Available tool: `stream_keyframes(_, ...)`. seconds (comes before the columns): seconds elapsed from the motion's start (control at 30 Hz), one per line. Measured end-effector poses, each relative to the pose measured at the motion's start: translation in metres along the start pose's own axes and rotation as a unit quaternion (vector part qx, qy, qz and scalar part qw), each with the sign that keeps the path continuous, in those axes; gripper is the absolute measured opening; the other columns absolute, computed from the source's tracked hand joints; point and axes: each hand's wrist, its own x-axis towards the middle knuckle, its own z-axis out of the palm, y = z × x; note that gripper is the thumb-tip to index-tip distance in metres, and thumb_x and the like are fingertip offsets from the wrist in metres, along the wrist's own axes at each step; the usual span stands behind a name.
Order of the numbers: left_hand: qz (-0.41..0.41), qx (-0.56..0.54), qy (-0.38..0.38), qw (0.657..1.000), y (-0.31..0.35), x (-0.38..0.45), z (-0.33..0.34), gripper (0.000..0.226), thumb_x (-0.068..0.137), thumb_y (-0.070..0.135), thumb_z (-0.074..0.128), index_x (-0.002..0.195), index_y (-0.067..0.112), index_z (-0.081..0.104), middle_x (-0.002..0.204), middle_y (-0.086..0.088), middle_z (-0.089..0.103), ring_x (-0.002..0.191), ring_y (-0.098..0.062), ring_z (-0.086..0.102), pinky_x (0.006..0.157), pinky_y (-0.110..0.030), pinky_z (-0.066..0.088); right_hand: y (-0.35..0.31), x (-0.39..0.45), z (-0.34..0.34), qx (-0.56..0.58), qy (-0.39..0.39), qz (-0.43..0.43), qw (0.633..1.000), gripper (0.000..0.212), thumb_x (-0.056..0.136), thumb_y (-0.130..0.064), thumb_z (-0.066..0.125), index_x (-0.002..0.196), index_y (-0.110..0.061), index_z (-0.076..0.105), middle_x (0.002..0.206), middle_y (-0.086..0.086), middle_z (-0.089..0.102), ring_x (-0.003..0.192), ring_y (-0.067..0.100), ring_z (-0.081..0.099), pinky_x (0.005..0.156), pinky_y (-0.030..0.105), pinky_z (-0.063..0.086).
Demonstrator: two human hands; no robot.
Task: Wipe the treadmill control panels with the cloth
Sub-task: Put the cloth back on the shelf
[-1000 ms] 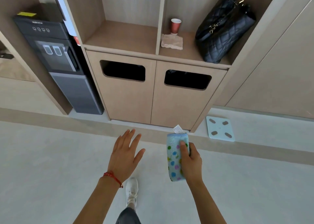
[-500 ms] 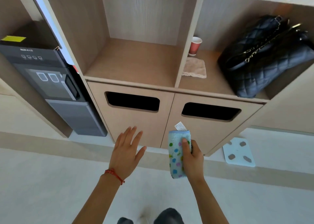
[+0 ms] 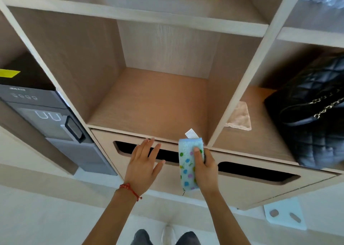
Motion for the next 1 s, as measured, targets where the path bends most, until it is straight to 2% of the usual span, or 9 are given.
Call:
stream_keyframes(0.07,0.001,-0.005,0.009,1.0,-0.007,0.021,0.0,0.058,0.099,0.048,0.019,0.123,0.008,0.053,0.127,-0.018,0.053,0.122,-0.029,0.038,0.095,-0.05,0.04,-0.009,0.021,0.009,-0.001,0.0,0.003,1.0,0.033,0.093,-0.038,0.047,0.089,-0.005,0.054,0.076,0.005,0.066,0.065,0.013,0.065,0.049,0.016,0.049)
stream_keyframes(0.17,-0.006,-0.017,0.006,1.0,-0.022,0.045,0.005,0.053,0.098,0.049,0.021,0.126,0.011,0.046,0.127,-0.017,0.053,0.121,-0.03,0.04,0.096,-0.047,0.04,-0.019,0.048,0.021,-0.012,-0.001,0.009,1.0,0.035,0.093,-0.04,0.046,0.092,-0.006,0.053,0.079,0.002,0.066,0.067,0.01,0.064,0.05,0.012,0.049)
stream_keyframes(0.27,-0.005,-0.02,-0.018,1.0,-0.038,0.069,0.011,0.055,0.098,0.051,0.019,0.127,0.012,0.045,0.128,-0.018,0.054,0.119,-0.035,0.048,0.097,-0.048,0.036,-0.023,0.074,0.035,-0.034,0.007,0.02,0.999,0.036,0.091,-0.047,0.043,0.09,-0.013,0.052,0.084,0.003,0.067,0.074,0.016,0.067,0.069,0.035,0.058)
stream_keyframes(0.33,-0.002,-0.023,-0.038,0.999,-0.048,0.084,0.016,0.057,0.097,0.051,0.02,0.126,0.011,0.048,0.127,-0.019,0.055,0.118,-0.037,0.05,0.096,-0.048,0.034,-0.023,0.091,0.042,-0.079,0.024,0.023,0.996,0.033,0.091,-0.05,0.04,0.088,-0.019,0.05,0.083,0.001,0.065,0.075,0.017,0.066,0.073,0.042,0.058)
stream_keyframes(0.5,-0.002,-0.018,-0.082,0.996,-0.071,0.113,0.022,0.064,0.098,0.051,0.015,0.12,0.008,0.057,0.124,-0.017,0.056,0.116,-0.034,0.049,0.09,-0.048,0.044,-0.028,0.116,0.06,-0.152,0.041,0.044,0.987,0.035,0.092,-0.053,0.034,0.093,-0.022,0.048,0.088,0.002,0.064,0.08,0.021,0.065,0.074,0.04,0.056)
stream_keyframes(0.63,-0.005,-0.001,-0.12,0.993,-0.087,0.127,0.033,0.072,0.098,0.051,0.01,0.117,0.006,0.062,0.123,-0.018,0.057,0.114,-0.035,0.053,0.092,-0.049,0.041,-0.029,0.129,0.072,-0.218,0.056,0.059,0.972,0.039,0.091,-0.056,0.029,0.093,-0.021,0.046,0.088,0.006,0.064,0.083,0.027,0.064,0.077,0.044,0.054)
stream_keyframes(0.77,0.012,0.013,-0.127,0.992,-0.097,0.132,0.042,0.073,0.099,0.049,0.008,0.115,0.004,0.064,0.121,-0.02,0.058,0.12,-0.029,0.039,0.093,-0.055,0.039,-0.027,0.133,0.082,-0.297,0.084,0.058,0.949,0.045,0.092,-0.055,0.023,0.104,-0.018,0.046,0.085,0.006,0.064,0.079,0.028,0.065,0.071,0.038,0.054)
stream_keyframes(0.9,0.016,0.012,-0.122,0.992,-0.1,0.131,0.045,0.071,0.099,0.048,0.009,0.116,0.005,0.063,0.124,-0.019,0.058,0.121,-0.027,0.036,0.094,-0.058,0.036,-0.023,0.135,0.083,-0.313,0.112,0.042,0.942,0.046,0.093,-0.052,0.026,0.11,-0.017,0.051,0.108,0.009,0.054,0.094,0.026,0.057,0.081,0.041,0.051)
stream_keyframes(1.0,0.014,0.011,-0.116,0.993,-0.099,0.13,0.045,0.071,0.099,0.048,0.01,0.115,0.005,0.063,0.124,-0.019,0.058,0.121,-0.027,0.036,0.094,-0.058,0.037,-0.023,0.137,0.079,-0.304,0.108,0.048,0.945,0.043,0.094,-0.048,0.031,0.112,-0.015,0.052,0.113,0.009,0.05,0.097,0.025,0.055,0.082,0.037,0.049)
